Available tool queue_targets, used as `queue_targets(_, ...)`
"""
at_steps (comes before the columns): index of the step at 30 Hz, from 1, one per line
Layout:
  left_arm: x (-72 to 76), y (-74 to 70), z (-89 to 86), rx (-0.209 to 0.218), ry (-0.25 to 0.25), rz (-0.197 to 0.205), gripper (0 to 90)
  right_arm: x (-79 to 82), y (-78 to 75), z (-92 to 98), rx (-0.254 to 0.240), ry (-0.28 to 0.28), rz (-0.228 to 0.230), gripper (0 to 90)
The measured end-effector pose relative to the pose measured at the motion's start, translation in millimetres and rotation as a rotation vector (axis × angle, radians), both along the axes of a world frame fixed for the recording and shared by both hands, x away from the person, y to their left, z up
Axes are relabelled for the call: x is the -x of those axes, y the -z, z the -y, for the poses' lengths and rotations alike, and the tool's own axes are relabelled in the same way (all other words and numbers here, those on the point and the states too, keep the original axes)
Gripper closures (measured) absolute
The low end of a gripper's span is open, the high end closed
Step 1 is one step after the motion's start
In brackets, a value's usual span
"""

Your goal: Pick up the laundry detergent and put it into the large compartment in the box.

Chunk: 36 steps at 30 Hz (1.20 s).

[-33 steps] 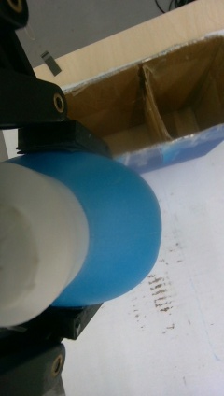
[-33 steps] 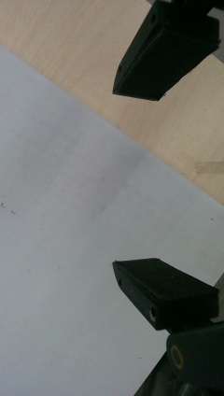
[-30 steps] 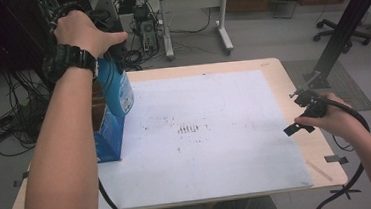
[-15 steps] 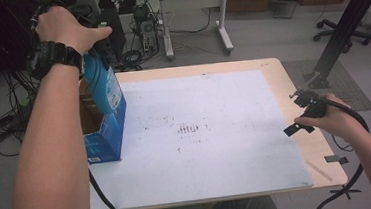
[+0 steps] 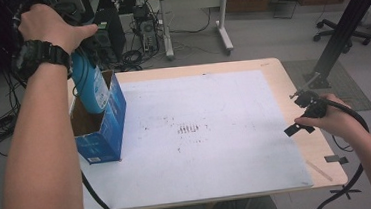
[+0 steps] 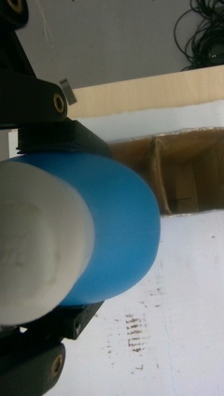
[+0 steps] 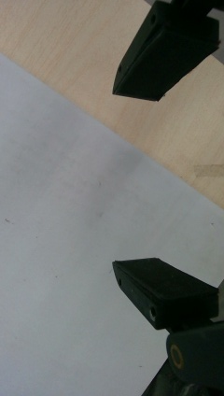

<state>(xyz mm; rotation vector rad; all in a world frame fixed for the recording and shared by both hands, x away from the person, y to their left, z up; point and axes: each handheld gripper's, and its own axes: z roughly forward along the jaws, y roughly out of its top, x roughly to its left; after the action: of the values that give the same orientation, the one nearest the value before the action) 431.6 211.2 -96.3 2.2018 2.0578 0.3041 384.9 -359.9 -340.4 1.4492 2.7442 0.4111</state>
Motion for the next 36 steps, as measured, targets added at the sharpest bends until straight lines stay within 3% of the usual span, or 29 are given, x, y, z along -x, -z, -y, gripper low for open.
queue_targets(13, 2.3, 4.4, -23.3, -0.025, -0.054, 0.005, 37.6, -0.4, 1.0, -0.4, 0.002, 0.004, -0.007, 13.5)
queue_targets(36, -1.4, 13.9, -29.7, -0.033, -0.066, -0.010, 37.5, -2.8, 1.5, -2.5, 0.001, 0.001, -0.005, 13.4)
